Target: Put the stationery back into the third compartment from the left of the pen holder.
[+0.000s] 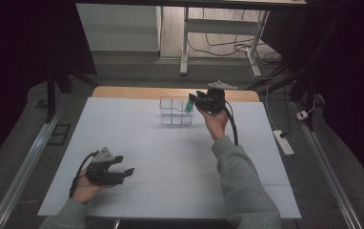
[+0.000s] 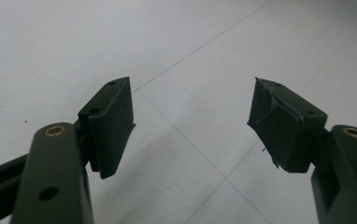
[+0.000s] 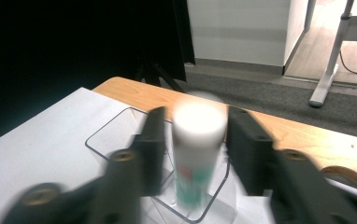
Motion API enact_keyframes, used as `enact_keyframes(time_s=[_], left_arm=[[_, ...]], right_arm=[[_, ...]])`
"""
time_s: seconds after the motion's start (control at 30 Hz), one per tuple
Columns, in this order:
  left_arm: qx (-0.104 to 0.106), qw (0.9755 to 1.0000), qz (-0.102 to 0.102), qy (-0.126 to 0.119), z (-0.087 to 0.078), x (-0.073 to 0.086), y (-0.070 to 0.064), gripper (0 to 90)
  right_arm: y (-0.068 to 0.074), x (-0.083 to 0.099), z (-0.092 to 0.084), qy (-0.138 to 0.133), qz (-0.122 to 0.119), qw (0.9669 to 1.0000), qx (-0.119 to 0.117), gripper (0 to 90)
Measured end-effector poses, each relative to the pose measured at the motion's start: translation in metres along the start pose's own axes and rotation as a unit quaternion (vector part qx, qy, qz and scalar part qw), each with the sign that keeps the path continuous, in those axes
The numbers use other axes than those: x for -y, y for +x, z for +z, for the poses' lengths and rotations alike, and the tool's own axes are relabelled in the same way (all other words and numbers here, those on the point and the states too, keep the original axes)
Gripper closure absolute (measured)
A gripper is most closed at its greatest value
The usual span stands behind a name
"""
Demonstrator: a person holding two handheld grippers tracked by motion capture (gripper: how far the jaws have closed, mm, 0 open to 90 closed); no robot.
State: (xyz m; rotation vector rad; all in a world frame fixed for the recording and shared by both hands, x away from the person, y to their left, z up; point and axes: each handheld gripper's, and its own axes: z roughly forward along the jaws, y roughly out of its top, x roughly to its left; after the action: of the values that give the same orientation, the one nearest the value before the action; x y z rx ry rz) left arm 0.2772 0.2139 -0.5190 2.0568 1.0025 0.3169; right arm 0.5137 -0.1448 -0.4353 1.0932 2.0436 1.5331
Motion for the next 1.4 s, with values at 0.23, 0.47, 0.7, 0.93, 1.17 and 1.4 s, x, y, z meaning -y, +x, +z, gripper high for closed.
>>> enact_keyframes(time_s=[0.23,0.47,0.7,0.93,1.17,1.4], left_arm=[[-0.001,1.0,0.004,0.003,0.001,0.0,-0.001,30.6],[-0.001,1.0,0.003,0.003,0.001,-0.001,-0.001,30.6],[-0.002,1.0,0.003,0.005,0.001,0.0,-0.001,30.6],[-0.004,1.0,0.002,0.008,0.002,0.0,0.0,30.4],[-0.007,0.9999,0.0,0.01,0.003,0.0,0.001,30.4],[-0.009,0.9999,-0.001,0.013,0.003,0.001,0.002,30.4]], right_arm=[[0.006,0.0,-0.012,0.002,-0.016,0.9999,-0.001,44.9],[0.007,0.006,-0.034,0.017,-0.03,0.9993,-0.015,43.3],[0.002,0.021,-0.06,0.022,-0.029,0.9991,-0.02,43.5],[-0.006,0.041,-0.085,0.026,-0.025,0.9991,-0.023,43.1],[-0.009,0.059,-0.113,0.036,-0.039,0.9983,-0.024,42.0],[-0.008,0.077,-0.139,0.044,-0.042,0.9976,-0.034,41.0]])
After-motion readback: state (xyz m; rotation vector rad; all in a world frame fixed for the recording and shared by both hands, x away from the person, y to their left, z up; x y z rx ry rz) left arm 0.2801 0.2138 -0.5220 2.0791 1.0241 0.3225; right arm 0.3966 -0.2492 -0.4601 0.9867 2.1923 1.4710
